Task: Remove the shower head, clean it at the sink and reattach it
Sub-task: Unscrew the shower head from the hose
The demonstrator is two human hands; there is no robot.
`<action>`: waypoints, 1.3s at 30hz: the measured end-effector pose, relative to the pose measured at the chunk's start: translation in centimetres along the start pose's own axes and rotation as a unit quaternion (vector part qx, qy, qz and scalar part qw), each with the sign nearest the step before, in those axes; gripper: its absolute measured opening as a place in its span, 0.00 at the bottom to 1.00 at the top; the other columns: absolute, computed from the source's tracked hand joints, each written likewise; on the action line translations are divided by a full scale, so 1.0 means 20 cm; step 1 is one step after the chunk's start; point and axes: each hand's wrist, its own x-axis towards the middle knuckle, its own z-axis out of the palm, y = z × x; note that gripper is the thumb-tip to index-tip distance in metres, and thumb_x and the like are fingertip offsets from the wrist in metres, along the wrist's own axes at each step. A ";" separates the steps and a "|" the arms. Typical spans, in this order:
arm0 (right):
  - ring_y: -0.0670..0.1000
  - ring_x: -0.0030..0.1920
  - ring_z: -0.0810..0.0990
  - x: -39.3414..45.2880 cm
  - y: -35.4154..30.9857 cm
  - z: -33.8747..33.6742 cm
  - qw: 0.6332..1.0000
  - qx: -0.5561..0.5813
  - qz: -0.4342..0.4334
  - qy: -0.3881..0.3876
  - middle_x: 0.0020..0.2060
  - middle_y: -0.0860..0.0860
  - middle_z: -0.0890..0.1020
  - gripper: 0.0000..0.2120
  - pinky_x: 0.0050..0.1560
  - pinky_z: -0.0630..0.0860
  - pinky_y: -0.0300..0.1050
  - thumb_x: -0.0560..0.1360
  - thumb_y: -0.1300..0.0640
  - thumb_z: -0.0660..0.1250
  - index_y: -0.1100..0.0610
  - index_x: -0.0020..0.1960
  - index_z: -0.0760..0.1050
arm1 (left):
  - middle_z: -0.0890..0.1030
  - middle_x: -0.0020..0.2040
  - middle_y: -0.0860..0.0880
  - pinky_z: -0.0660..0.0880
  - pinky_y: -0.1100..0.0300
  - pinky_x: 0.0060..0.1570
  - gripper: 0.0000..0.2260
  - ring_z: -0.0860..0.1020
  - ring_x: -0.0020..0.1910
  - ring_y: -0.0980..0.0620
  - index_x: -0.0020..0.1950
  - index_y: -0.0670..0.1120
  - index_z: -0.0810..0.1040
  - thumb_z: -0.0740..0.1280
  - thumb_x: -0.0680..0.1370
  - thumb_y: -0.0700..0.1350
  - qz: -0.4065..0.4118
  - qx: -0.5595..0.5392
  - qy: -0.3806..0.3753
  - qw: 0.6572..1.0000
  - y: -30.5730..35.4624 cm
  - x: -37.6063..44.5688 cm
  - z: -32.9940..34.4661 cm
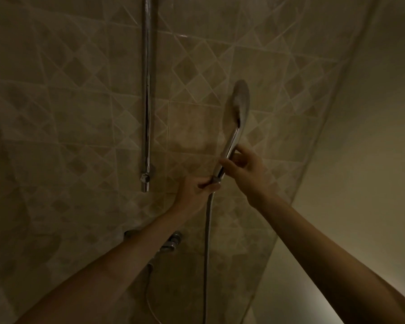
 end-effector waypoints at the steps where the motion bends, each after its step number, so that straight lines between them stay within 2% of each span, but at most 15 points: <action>1: 0.51 0.53 0.88 -0.01 0.01 -0.01 0.999 0.033 0.004 -0.015 0.52 0.54 0.88 0.16 0.54 0.84 0.49 0.80 0.63 0.70 0.54 0.66 0.76 | 0.88 0.43 0.52 0.80 0.52 0.49 0.11 0.84 0.43 0.56 0.47 0.63 0.85 0.74 0.76 0.44 0.002 0.010 -0.005 1.000 0.00 0.00 0.00; 4: 0.52 0.54 0.87 0.00 0.02 0.00 0.997 0.069 0.014 -0.020 0.53 0.56 0.87 0.18 0.55 0.85 0.50 0.80 0.65 0.69 0.55 0.69 0.72 | 0.87 0.42 0.57 0.79 0.61 0.45 0.09 0.85 0.43 0.59 0.51 0.60 0.85 0.74 0.76 0.45 0.002 0.023 -0.013 1.000 0.01 -0.01 0.02; 6: 0.50 0.53 0.87 0.01 0.02 0.01 0.999 0.048 0.018 0.004 0.53 0.53 0.87 0.20 0.56 0.84 0.54 0.78 0.60 0.73 0.52 0.67 0.73 | 0.87 0.42 0.60 0.78 0.65 0.45 0.08 0.84 0.44 0.61 0.52 0.57 0.86 0.74 0.76 0.45 -0.001 0.022 -0.004 1.000 0.02 -0.01 0.04; 9: 0.46 0.49 0.88 0.01 0.01 0.02 0.999 0.013 0.026 0.041 0.45 0.45 0.87 0.25 0.48 0.86 0.48 0.72 0.54 0.80 0.43 0.63 0.74 | 0.88 0.44 0.49 0.82 0.50 0.47 0.05 0.86 0.47 0.48 0.51 0.52 0.87 0.74 0.76 0.46 -0.002 0.032 0.006 0.999 0.03 -0.01 0.04; 11: 0.47 0.47 0.88 0.02 0.00 0.01 0.998 0.012 0.037 0.043 0.43 0.47 0.87 0.26 0.46 0.86 0.46 0.71 0.55 0.81 0.44 0.65 0.75 | 0.87 0.44 0.43 0.80 0.45 0.49 0.04 0.85 0.46 0.42 0.49 0.51 0.87 0.74 0.76 0.45 0.011 0.041 0.006 0.999 0.04 -0.01 0.04; 14: 0.47 0.50 0.88 0.01 -0.01 -0.01 0.999 0.000 0.032 0.015 0.51 0.52 0.87 0.29 0.46 0.85 0.44 0.74 0.59 0.78 0.47 0.72 0.73 | 0.88 0.42 0.51 0.80 0.59 0.41 0.06 0.85 0.43 0.55 0.50 0.55 0.86 0.74 0.76 0.45 0.016 0.042 0.004 0.999 0.03 -0.03 0.03; 16: 0.49 0.53 0.87 -0.02 -0.02 -0.01 1.000 -0.009 0.021 0.005 0.55 0.53 0.86 0.29 0.52 0.85 0.47 0.77 0.61 0.74 0.50 0.75 0.70 | 0.87 0.41 0.55 0.78 0.66 0.41 0.06 0.85 0.42 0.59 0.50 0.56 0.86 0.74 0.76 0.45 0.005 0.034 0.004 0.999 0.03 -0.03 0.02; 19: 0.52 0.58 0.86 -0.04 -0.04 0.00 1.000 0.010 0.016 -0.008 0.59 0.54 0.86 0.25 0.61 0.82 0.58 0.80 0.65 0.69 0.52 0.75 0.71 | 0.86 0.36 0.59 0.77 0.68 0.39 0.11 0.83 0.37 0.63 0.41 0.63 0.84 0.74 0.76 0.44 -0.007 0.021 0.006 1.000 0.03 -0.02 0.03; 21: 0.53 0.59 0.86 -0.04 -0.04 0.00 1.000 0.016 0.004 -0.015 0.59 0.55 0.86 0.24 0.63 0.81 0.59 0.81 0.67 0.66 0.52 0.74 0.72 | 0.86 0.35 0.60 0.78 0.64 0.40 0.15 0.83 0.37 0.63 0.38 0.65 0.85 0.75 0.75 0.43 -0.011 0.006 0.006 1.000 0.03 -0.01 0.03; 24: 0.51 0.58 0.86 -0.02 -0.04 -0.02 1.000 0.022 -0.012 -0.017 0.59 0.54 0.86 0.25 0.61 0.83 0.54 0.82 0.68 0.65 0.50 0.75 0.69 | 0.88 0.41 0.58 0.82 0.56 0.49 0.15 0.86 0.44 0.58 0.40 0.67 0.85 0.76 0.74 0.44 -0.017 -0.001 0.001 1.000 0.03 0.00 0.02; 26: 0.49 0.57 0.86 -0.01 -0.04 -0.04 0.999 0.028 -0.016 -0.012 0.57 0.51 0.87 0.27 0.55 0.84 0.46 0.82 0.67 0.64 0.47 0.76 0.67 | 0.88 0.44 0.58 0.82 0.59 0.49 0.15 0.86 0.46 0.58 0.43 0.67 0.85 0.76 0.74 0.44 -0.024 -0.006 -0.009 1.000 0.02 0.00 0.02; 29: 0.47 0.55 0.87 0.02 -0.06 -0.07 0.999 0.032 -0.018 -0.012 0.53 0.46 0.88 0.26 0.48 0.84 0.40 0.82 0.66 0.64 0.35 0.64 0.70 | 0.88 0.44 0.58 0.79 0.62 0.47 0.15 0.86 0.45 0.59 0.43 0.66 0.86 0.77 0.73 0.43 -0.026 -0.002 -0.015 1.000 0.00 -0.01 0.02; 30: 0.47 0.55 0.87 0.03 -0.05 -0.08 0.999 0.031 -0.017 -0.012 0.53 0.46 0.88 0.25 0.48 0.84 0.40 0.82 0.66 0.64 0.35 0.64 0.70 | 0.88 0.44 0.57 0.79 0.62 0.47 0.14 0.86 0.45 0.59 0.43 0.64 0.86 0.77 0.73 0.42 -0.030 -0.006 -0.014 0.999 -0.01 -0.01 0.02; 35: 0.48 0.56 0.87 0.04 -0.04 -0.10 0.999 0.034 -0.012 -0.006 0.54 0.46 0.88 0.28 0.54 0.85 0.47 0.82 0.66 0.65 0.51 0.79 0.65 | 0.88 0.43 0.54 0.82 0.60 0.45 0.12 0.86 0.45 0.55 0.48 0.55 0.83 0.78 0.72 0.39 -0.056 -0.024 -0.022 0.998 0.04 0.03 -0.01; 39: 0.46 0.54 0.87 0.07 -0.06 -0.11 0.999 0.043 -0.019 -0.010 0.52 0.44 0.88 0.25 0.48 0.84 0.40 0.82 0.67 0.65 0.41 0.69 0.68 | 0.86 0.42 0.53 0.81 0.65 0.42 0.11 0.85 0.43 0.56 0.48 0.52 0.82 0.75 0.73 0.36 -0.060 -0.013 -0.033 0.998 0.09 0.08 -0.02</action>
